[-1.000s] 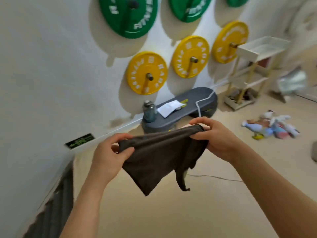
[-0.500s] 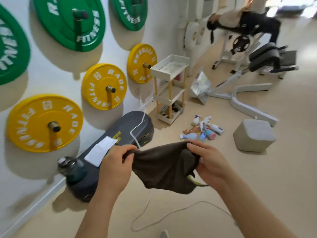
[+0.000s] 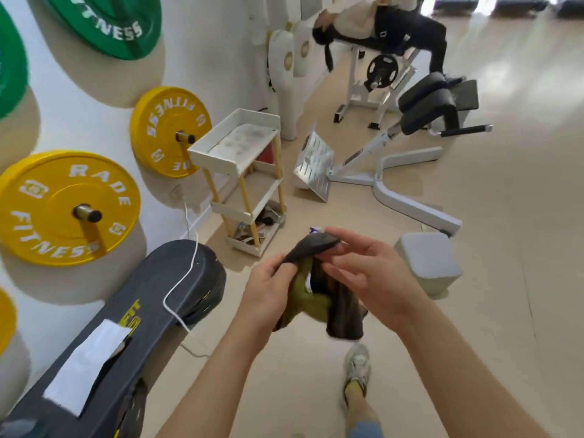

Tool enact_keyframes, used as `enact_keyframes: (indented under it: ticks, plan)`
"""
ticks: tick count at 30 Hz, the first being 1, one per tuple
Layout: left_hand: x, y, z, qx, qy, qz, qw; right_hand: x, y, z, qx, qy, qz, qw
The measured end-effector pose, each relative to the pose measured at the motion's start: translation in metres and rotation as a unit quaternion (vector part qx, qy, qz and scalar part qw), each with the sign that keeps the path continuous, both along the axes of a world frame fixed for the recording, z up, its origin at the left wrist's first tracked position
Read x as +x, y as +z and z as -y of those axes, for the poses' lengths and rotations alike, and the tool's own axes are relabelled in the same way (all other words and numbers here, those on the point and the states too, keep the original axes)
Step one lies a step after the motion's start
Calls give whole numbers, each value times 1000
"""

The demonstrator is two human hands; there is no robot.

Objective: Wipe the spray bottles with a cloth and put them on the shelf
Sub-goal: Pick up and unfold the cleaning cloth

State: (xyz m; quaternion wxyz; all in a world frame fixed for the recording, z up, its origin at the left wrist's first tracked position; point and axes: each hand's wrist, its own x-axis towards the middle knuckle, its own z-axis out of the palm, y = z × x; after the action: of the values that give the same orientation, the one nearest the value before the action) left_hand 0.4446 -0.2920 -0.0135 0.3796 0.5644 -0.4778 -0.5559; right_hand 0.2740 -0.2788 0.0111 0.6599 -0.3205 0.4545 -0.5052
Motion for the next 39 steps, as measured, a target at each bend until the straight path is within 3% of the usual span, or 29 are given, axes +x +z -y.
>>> enact_keyframes:
  ticks: [2,5,8,11,17,20,24,26,28,31,33,34,35,37,38,39]
  plan:
    - [-34,1,54,17,8,-33,999,-41,-23,57,-49,24,-167,984]
    - [-84,0,130,82,68,-133,985,-87,-56,141,-58,78,-274,957]
    - [-118,-1,192,138,61,-187,971,-113,-85,206,-28,188,-260,947]
    - [-136,0,246,171,45,-258,950,-131,-104,262,11,347,-230,909]
    - [-142,-23,346,129,50,-391,910,-166,-108,372,-1,292,-366,884]
    - [-144,-41,387,132,16,-413,901,-186,-112,432,9,277,-382,882]
    - [-142,-58,437,161,-15,-388,907,-199,-104,511,84,192,-315,926]
    - [-137,-62,458,186,-27,-346,919,-199,-85,548,151,144,-224,952]
    - [-131,-60,477,216,-23,-264,940,-198,-60,581,200,147,-145,958]
    - [-118,-50,501,231,-63,-77,968,-196,-29,627,170,259,-120,943]
    - [-108,-45,513,241,-99,47,964,-190,-8,656,104,391,-150,902]
    - [-104,-43,517,248,-104,96,958,-186,0,671,52,466,-224,854]
    - [-100,-42,520,249,-97,135,954,-181,6,686,-23,535,-341,773]
    - [-94,-38,523,244,-50,191,950,-168,11,713,-171,595,-541,569]
    - [-91,-34,523,238,-22,202,950,-162,12,724,-218,600,-581,504]
    - [-91,-30,522,230,6,202,952,-155,12,734,-245,602,-593,475]
